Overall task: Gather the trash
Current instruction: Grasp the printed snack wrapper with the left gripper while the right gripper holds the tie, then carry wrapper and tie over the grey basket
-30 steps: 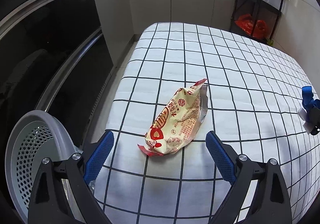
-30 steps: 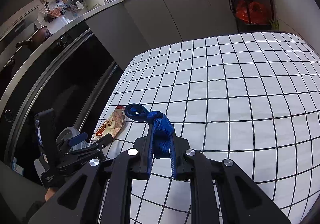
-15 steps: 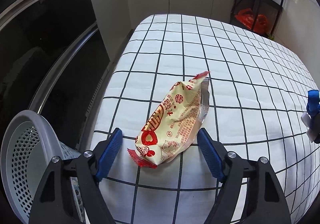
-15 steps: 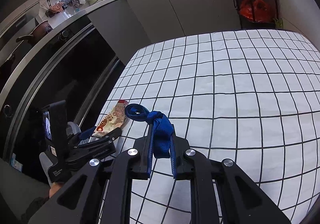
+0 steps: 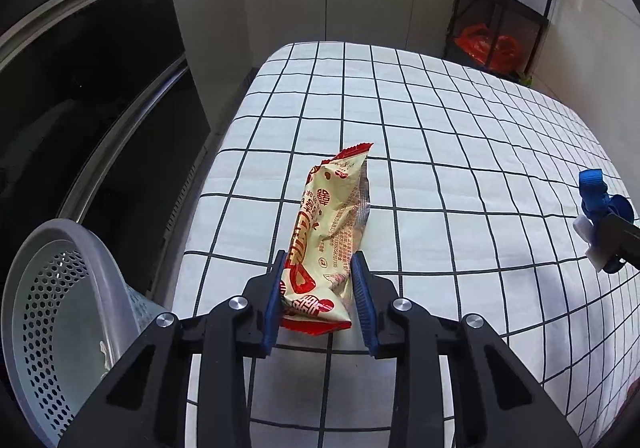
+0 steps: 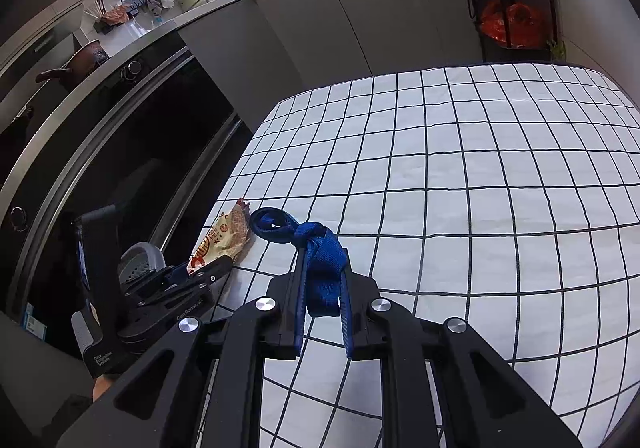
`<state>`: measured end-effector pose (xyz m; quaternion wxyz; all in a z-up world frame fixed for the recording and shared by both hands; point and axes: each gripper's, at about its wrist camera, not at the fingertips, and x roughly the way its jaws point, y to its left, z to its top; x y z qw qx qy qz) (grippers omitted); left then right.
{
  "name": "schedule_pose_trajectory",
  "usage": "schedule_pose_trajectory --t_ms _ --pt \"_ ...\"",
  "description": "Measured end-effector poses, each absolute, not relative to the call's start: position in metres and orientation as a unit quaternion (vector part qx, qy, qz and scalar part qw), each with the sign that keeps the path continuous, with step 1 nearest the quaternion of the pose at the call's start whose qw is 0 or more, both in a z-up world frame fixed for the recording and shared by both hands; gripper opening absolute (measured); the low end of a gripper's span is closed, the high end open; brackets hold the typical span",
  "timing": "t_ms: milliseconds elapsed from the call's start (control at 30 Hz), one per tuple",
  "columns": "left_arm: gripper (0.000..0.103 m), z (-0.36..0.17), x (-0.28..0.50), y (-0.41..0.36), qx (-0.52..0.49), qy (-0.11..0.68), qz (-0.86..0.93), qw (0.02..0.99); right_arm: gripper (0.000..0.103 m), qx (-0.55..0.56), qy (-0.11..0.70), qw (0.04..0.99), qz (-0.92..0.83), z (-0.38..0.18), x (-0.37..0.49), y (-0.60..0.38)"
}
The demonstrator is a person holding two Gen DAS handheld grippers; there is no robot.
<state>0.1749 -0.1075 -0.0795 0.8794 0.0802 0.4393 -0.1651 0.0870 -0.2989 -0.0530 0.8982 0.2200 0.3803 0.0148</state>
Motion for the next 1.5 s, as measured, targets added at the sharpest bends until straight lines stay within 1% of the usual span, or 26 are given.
schedule_pose_trajectory --t_ms 367,600,967,1100,1333,1500 --pt "0.031 -0.021 0.123 -0.069 0.063 0.369 -0.143 0.916 0.014 0.207 0.357 0.911 0.024 -0.028 0.072 -0.280" --pt "0.031 0.003 0.091 -0.021 0.054 0.353 -0.117 0.927 0.014 0.189 0.347 0.917 0.049 -0.013 0.067 -0.241" --pt "0.031 0.005 0.075 0.093 0.048 0.358 -0.018 0.932 0.014 0.111 0.367 0.916 0.117 -0.015 0.081 -0.124" --pt "0.031 0.000 0.076 0.127 0.046 0.359 0.011 0.932 0.014 0.105 0.370 0.911 0.148 -0.018 0.091 -0.077" --pt "0.032 -0.015 0.082 0.170 0.027 0.375 0.035 0.926 0.014 0.079 0.390 0.902 0.168 -0.036 0.112 -0.017" --pt "0.035 -0.014 0.087 0.185 0.008 0.372 0.037 0.927 0.014 0.059 0.396 0.901 0.168 -0.044 0.123 0.008"
